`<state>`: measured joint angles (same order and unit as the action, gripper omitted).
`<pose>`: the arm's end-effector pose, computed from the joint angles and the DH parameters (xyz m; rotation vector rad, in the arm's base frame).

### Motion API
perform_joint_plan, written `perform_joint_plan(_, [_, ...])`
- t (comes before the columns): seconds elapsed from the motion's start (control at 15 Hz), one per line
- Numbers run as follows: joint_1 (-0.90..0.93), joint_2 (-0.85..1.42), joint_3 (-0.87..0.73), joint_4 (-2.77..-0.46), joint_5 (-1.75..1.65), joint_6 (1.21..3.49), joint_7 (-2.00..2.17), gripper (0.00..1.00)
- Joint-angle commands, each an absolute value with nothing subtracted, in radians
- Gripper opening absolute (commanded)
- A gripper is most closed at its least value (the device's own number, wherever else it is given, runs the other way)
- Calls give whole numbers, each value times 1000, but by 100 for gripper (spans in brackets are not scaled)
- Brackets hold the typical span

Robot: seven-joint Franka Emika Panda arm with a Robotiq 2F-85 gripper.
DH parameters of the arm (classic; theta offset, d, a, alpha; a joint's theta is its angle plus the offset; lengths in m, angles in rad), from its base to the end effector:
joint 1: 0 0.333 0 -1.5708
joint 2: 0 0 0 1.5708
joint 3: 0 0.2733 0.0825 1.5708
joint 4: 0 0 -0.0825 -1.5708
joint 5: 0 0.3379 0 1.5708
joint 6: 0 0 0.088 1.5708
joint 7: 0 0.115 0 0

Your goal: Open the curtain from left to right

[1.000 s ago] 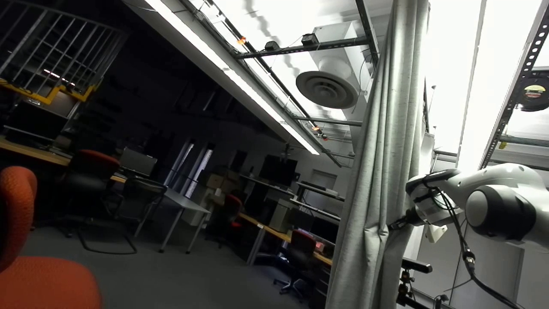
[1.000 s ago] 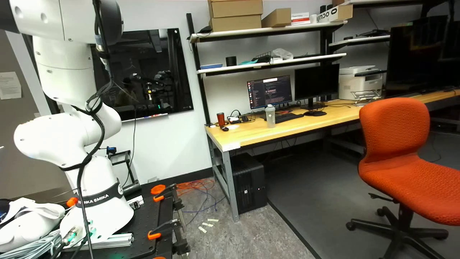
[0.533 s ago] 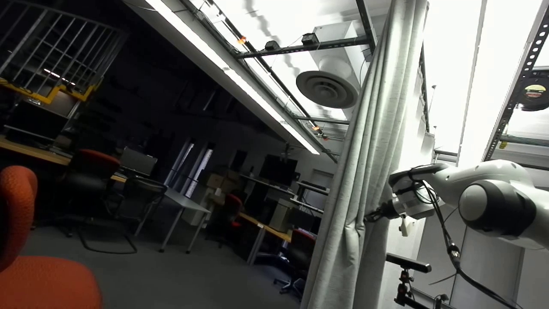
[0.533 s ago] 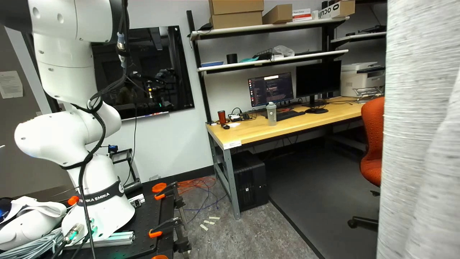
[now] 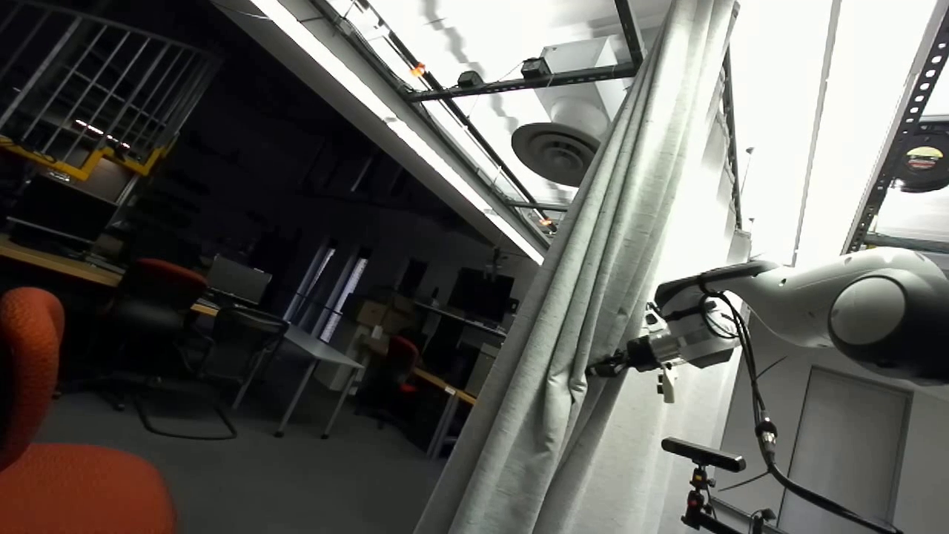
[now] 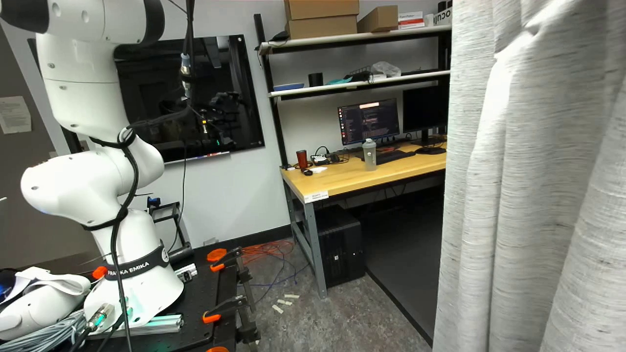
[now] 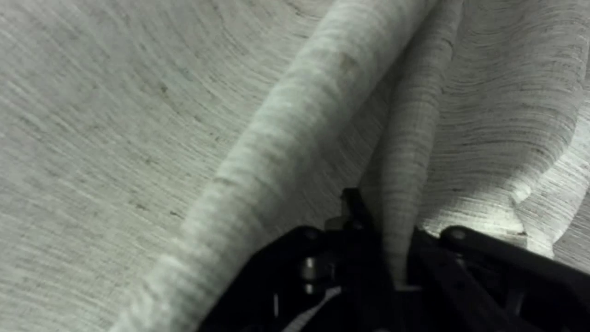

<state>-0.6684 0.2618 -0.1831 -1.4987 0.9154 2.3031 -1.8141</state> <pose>0.4439 -0.4532 0.5515 2.4735 0.6847 1.2174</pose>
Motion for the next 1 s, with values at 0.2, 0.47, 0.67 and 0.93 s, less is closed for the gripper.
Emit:
perform_joint_plan(0.2, [-566, -19, -230, -1841, 872, 2259, -1796, 1])
perform_joint_plan(0.47, [-475, -169, -269, -2008, 794, 2279, -1758, 1])
perform_joint_plan(0.67, [-417, -262, -286, -2097, 726, 2285, -1711, 1])
perform_joint_plan(0.93, [-356, -353, -296, -2169, 666, 2298, -1656, 1])
